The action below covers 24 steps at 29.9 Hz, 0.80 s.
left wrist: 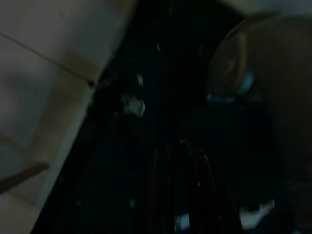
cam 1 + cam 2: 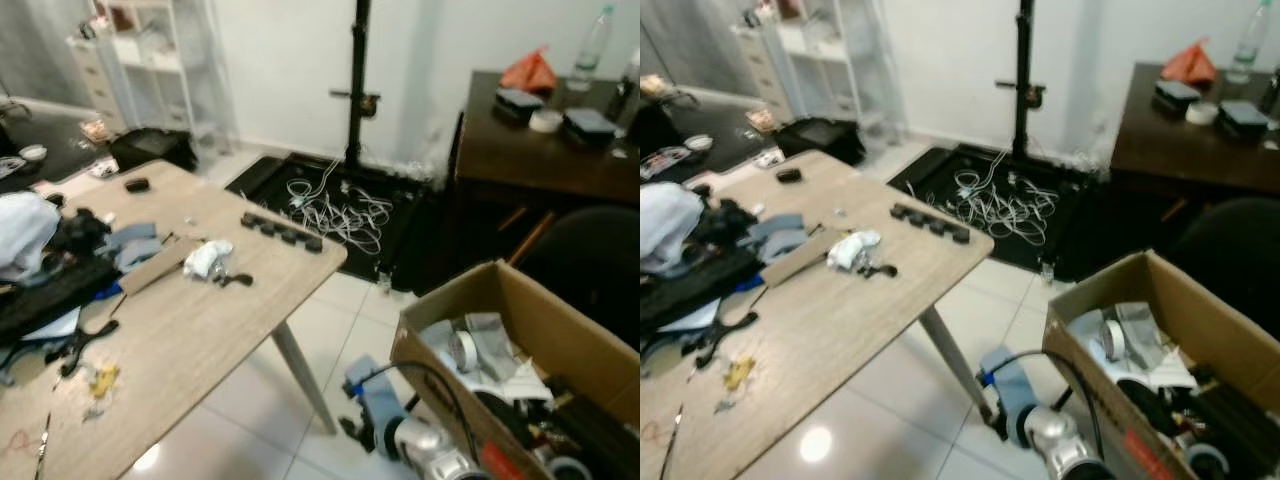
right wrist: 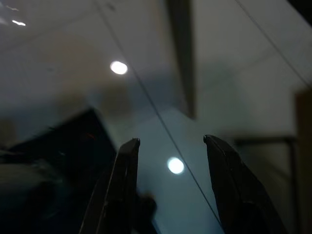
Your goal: Picking trash to rubbish bin
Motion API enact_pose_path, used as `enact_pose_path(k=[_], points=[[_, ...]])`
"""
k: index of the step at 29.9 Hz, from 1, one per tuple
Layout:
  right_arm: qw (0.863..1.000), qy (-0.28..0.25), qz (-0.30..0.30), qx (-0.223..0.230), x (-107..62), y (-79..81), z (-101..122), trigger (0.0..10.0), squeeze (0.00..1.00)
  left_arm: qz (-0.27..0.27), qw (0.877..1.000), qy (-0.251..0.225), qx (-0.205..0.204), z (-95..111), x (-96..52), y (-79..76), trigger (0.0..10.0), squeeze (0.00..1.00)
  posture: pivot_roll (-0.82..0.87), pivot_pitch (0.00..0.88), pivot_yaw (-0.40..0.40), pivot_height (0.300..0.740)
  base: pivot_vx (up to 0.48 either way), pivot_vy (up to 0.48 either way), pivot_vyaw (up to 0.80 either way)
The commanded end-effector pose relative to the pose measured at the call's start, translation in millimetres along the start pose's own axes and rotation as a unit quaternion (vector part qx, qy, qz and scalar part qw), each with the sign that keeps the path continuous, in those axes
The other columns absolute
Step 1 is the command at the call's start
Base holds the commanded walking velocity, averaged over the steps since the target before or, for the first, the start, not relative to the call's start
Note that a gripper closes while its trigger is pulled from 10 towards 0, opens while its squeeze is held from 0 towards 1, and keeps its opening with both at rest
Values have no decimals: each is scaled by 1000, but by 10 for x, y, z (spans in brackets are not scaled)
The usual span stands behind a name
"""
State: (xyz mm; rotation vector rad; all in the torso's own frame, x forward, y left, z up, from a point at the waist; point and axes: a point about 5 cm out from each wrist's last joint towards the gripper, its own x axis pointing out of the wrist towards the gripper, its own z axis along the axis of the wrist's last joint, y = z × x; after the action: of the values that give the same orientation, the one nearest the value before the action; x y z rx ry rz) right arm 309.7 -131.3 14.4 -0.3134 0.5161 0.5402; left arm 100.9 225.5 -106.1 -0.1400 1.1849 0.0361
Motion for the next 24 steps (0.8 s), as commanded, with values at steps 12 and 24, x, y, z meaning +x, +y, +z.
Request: enact_pose_path(k=[12,24], points=[[1000,6,15,4,14,98,-61,10000,0,1,1000,-2,3,-44,1,-27,10000,0,-82,156,35,740,-324,0,0],[999,-23,36,10,20,119,22,10000,0,-1,1000,-10,0,-6,24,-95,10000,0,-83,159,36,740,-97,0,591]])
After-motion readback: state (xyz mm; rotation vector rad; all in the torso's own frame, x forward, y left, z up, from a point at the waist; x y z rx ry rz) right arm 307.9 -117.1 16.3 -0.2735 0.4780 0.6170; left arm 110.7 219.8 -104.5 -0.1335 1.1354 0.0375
